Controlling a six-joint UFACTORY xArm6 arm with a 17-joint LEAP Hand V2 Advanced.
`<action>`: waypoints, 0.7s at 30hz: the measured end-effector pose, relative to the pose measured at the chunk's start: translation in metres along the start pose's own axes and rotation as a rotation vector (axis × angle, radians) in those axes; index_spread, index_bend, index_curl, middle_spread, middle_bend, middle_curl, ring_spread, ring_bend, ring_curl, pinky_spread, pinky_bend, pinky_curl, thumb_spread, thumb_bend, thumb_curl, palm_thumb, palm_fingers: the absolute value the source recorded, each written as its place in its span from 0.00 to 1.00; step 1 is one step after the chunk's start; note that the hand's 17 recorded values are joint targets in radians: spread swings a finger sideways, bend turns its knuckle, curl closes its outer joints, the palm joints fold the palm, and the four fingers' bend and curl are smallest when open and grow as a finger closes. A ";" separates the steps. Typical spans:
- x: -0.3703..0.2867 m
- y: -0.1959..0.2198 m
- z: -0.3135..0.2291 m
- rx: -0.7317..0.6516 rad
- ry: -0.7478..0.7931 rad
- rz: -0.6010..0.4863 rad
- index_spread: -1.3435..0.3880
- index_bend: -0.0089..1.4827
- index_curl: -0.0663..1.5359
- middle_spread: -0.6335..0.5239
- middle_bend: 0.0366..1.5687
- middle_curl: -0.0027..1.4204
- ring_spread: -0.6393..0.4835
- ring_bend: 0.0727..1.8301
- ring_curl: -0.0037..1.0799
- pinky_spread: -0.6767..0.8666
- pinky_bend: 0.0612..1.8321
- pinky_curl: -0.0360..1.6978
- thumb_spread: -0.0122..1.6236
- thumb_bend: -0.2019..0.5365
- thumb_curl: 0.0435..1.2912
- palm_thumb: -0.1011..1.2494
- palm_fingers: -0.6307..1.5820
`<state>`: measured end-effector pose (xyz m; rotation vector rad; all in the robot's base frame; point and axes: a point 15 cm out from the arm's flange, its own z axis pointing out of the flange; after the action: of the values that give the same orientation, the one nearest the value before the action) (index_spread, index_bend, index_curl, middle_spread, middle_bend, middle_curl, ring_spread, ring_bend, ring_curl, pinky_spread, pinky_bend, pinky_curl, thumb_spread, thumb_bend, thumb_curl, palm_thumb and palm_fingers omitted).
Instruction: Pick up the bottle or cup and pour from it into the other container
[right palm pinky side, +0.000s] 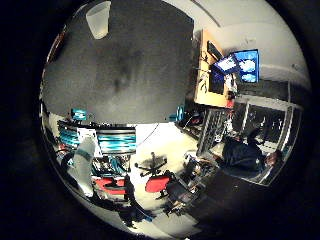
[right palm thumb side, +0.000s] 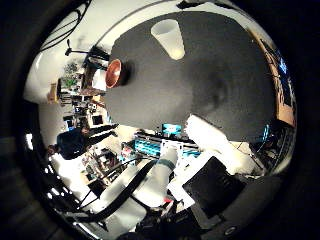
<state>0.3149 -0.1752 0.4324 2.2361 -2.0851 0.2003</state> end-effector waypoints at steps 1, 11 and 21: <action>0.005 -0.001 0.003 0.000 0.000 0.012 0.57 0.11 0.24 0.52 0.13 0.24 0.71 0.08 0.18 0.71 0.09 0.20 0.67 0.25 0.24 0.65 0.40; 0.024 -0.019 0.039 -0.046 -0.085 0.070 0.59 0.10 0.20 0.53 0.14 0.24 0.71 0.11 0.22 0.72 0.15 0.21 0.69 0.24 0.23 0.60 0.38; 0.024 -0.058 0.042 0.041 -0.222 0.129 0.62 0.10 0.20 0.59 0.12 0.23 0.72 0.13 0.23 0.72 0.20 0.21 0.68 0.23 0.21 0.51 0.34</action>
<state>0.3764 -0.2010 0.3960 2.2406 -2.3593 0.0015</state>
